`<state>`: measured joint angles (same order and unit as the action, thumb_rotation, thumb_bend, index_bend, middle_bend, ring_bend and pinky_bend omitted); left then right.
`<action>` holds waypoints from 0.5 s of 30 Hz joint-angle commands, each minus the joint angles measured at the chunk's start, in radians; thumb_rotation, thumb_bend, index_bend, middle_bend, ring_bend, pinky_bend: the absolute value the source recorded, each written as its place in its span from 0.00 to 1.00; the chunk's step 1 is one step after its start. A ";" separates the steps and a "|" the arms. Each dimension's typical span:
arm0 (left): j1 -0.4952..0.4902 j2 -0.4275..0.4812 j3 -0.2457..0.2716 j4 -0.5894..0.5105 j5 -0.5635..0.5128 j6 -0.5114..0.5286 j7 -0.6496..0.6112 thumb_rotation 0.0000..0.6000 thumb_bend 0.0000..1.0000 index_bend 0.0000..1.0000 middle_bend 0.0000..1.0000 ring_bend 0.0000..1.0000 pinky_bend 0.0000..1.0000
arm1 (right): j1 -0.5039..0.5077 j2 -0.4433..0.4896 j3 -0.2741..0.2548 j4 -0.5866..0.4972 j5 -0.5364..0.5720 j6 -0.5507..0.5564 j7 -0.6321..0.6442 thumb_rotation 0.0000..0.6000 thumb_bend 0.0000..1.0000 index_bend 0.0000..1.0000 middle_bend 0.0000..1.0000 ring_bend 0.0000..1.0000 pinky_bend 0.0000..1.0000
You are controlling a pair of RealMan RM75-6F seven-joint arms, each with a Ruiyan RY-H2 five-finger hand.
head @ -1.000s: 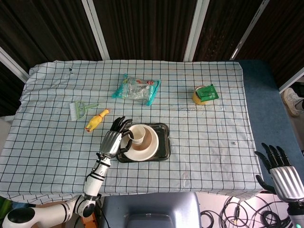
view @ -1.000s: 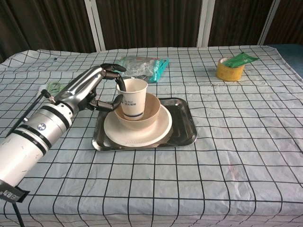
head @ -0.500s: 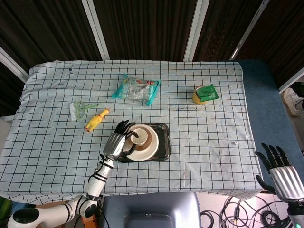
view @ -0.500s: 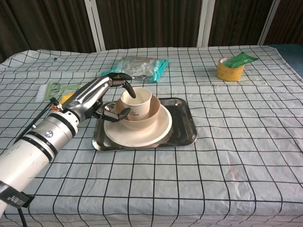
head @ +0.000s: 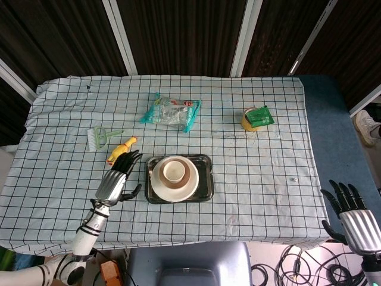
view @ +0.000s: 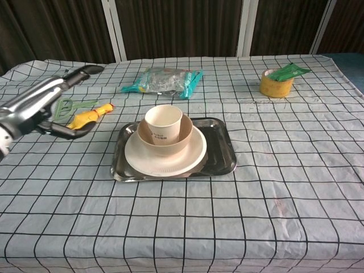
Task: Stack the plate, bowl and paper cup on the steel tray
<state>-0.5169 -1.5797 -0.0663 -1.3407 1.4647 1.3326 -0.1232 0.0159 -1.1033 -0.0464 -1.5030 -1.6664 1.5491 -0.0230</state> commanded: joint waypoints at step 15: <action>0.359 0.311 0.143 -0.065 -0.073 0.169 0.087 1.00 0.39 0.00 0.00 0.00 0.00 | -0.022 -0.027 0.094 -0.141 0.248 -0.034 -0.209 1.00 0.23 0.00 0.00 0.00 0.00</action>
<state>-0.1614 -1.2723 0.0755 -1.4058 1.3817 1.5053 -0.0375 -0.0036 -1.1315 0.0467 -1.6411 -1.4106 1.5099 -0.2336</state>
